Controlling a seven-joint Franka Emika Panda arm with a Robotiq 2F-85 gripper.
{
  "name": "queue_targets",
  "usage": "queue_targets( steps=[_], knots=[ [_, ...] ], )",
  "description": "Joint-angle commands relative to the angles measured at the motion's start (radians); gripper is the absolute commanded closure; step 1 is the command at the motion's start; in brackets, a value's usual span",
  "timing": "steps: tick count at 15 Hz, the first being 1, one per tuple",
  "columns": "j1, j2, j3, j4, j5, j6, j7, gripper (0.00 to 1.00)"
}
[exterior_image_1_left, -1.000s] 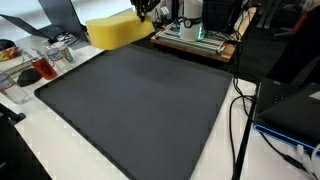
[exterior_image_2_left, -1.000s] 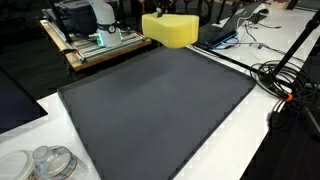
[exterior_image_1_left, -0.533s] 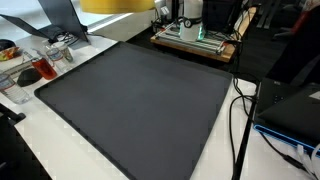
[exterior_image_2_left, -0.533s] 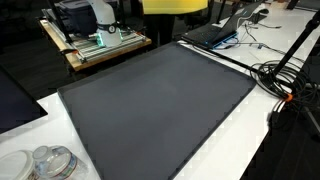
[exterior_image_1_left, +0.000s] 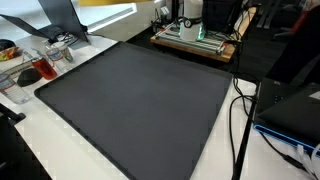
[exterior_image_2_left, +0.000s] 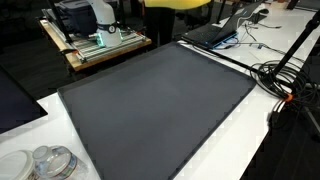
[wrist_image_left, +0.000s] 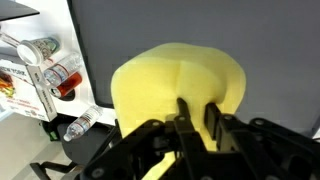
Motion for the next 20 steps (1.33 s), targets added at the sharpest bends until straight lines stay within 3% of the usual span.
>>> queue_targets(
  steps=[1, 8, 15, 20],
  knots=[
    [-0.020, -0.024, 0.013, 0.002, -0.006, -0.018, -0.041, 0.49],
    [-0.017, -0.023, 0.004, -0.007, 0.017, -0.008, -0.075, 0.02],
    [0.004, 0.050, -0.019, -0.041, 0.145, 0.002, -0.164, 0.00],
    [0.029, 0.143, 0.025, -0.055, 0.210, -0.041, -0.164, 0.00]
  ],
)
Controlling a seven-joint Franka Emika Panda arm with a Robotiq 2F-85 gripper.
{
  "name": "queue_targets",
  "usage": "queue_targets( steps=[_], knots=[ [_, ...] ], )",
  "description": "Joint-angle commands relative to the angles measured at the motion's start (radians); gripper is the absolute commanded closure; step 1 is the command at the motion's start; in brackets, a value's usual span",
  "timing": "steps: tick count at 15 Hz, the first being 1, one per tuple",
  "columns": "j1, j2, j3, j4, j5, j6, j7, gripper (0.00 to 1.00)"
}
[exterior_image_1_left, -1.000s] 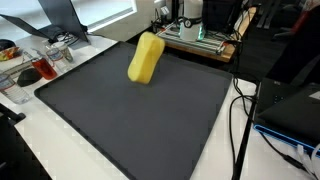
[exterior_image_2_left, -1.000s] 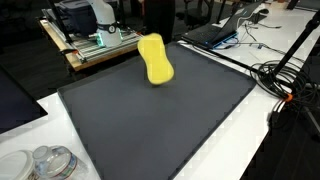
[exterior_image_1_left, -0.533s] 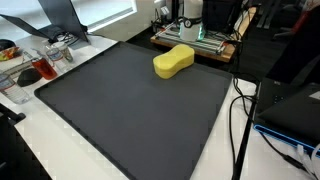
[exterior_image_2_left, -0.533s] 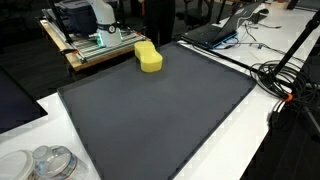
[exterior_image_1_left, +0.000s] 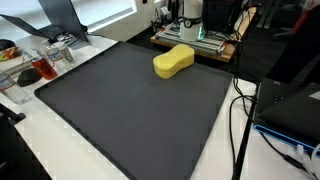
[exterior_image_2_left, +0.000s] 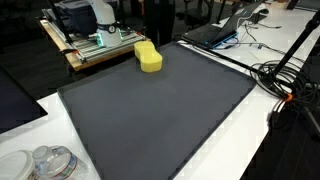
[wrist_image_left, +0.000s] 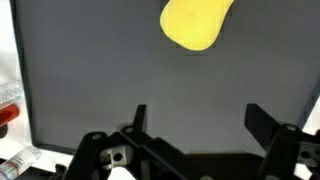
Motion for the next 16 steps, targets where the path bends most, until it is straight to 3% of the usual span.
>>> queue_targets(
  steps=[1, 8, 16],
  knots=[
    [0.028, 0.063, 0.039, -0.001, 0.024, -0.040, 0.023, 0.00],
    [0.093, 0.186, 0.130, 0.023, -0.015, -0.064, 0.251, 0.00],
    [0.176, 0.186, 0.205, -0.002, -0.033, -0.113, 0.519, 0.00]
  ],
)
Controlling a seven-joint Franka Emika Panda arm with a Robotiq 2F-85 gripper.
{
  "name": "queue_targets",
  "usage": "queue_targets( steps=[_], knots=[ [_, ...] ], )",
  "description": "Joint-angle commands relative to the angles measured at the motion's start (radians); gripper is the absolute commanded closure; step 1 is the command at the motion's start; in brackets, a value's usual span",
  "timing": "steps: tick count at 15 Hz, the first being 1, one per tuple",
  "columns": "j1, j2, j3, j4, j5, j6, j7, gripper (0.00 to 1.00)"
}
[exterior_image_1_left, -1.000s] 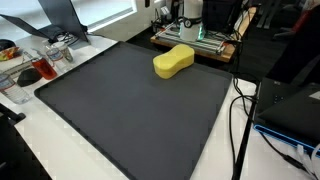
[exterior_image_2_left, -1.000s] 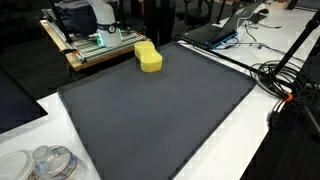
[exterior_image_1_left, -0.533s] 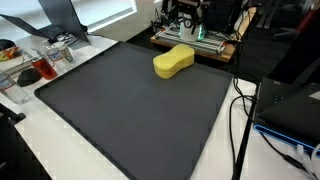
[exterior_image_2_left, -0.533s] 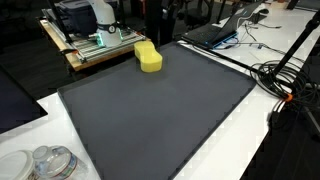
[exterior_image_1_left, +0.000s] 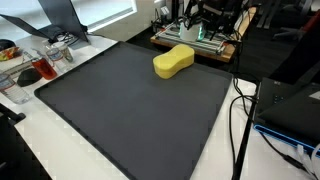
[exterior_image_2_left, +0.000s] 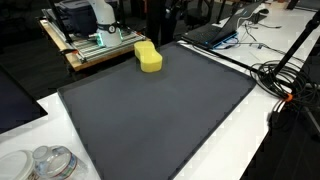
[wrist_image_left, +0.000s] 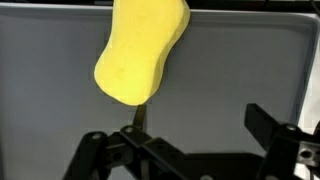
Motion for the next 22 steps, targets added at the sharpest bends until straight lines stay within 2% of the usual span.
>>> queue_targets(
  steps=[1, 4, 7, 13, 19, 20, 22],
  knots=[
    [0.028, -0.013, 0.018, -0.011, -0.010, -0.047, 0.092, 0.00],
    [0.037, -0.034, 0.020, -0.038, 0.019, -0.060, 0.096, 0.00],
    [0.034, -0.084, 0.008, -0.101, 0.067, -0.024, 0.032, 0.00],
    [0.024, -0.333, -0.042, -0.357, 0.242, 0.097, -0.150, 0.00],
    [-0.012, -0.631, -0.164, -0.599, 0.349, 0.153, -0.307, 0.00],
    [-0.042, -0.574, -0.186, -0.496, 0.337, 0.115, -0.324, 0.00],
    [-0.088, -0.607, -0.258, -0.514, 0.341, 0.148, -0.403, 0.00]
  ],
)
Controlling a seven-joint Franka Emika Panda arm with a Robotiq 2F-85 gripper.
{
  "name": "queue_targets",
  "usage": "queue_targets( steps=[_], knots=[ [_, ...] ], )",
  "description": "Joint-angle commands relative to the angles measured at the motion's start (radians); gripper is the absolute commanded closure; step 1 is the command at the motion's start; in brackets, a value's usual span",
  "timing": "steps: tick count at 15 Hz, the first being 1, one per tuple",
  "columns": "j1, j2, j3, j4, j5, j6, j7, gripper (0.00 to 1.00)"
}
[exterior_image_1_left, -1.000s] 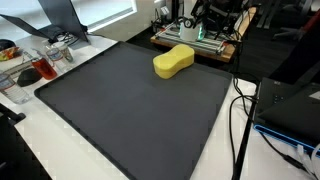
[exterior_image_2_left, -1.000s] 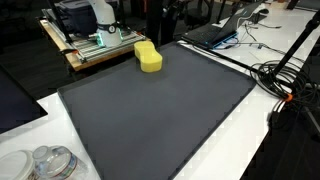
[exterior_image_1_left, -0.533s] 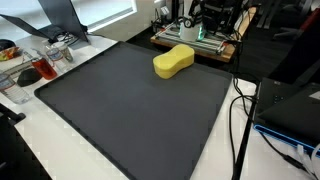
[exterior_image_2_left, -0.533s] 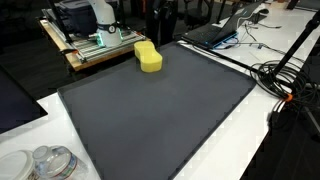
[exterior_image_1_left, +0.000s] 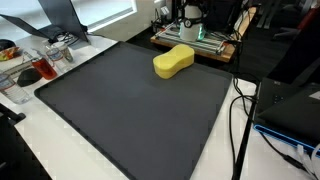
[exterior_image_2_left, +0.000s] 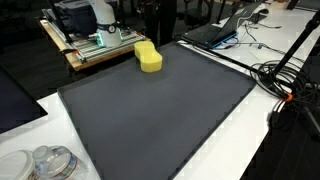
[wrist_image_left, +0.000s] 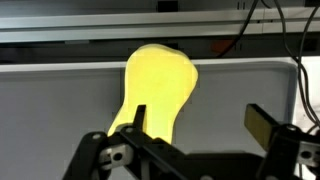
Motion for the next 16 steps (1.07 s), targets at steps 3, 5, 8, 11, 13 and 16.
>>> queue_targets(
  steps=[3, 5, 8, 11, 13, 16],
  knots=[
    [-0.132, -0.008, -0.202, 0.016, 0.047, 0.071, -0.260, 0.00],
    [-0.168, 0.032, -0.285, 0.016, 0.055, 0.096, -0.376, 0.00],
    [-0.208, 0.095, -0.391, 0.015, 0.062, 0.112, -0.551, 0.00],
    [-0.230, 0.177, -0.476, 0.013, 0.098, 0.135, -0.699, 0.00],
    [-0.235, 0.241, -0.517, 0.011, 0.127, 0.153, -0.793, 0.00],
    [-0.226, 0.356, -0.554, 0.048, 0.198, 0.158, -0.926, 0.00]
  ],
)
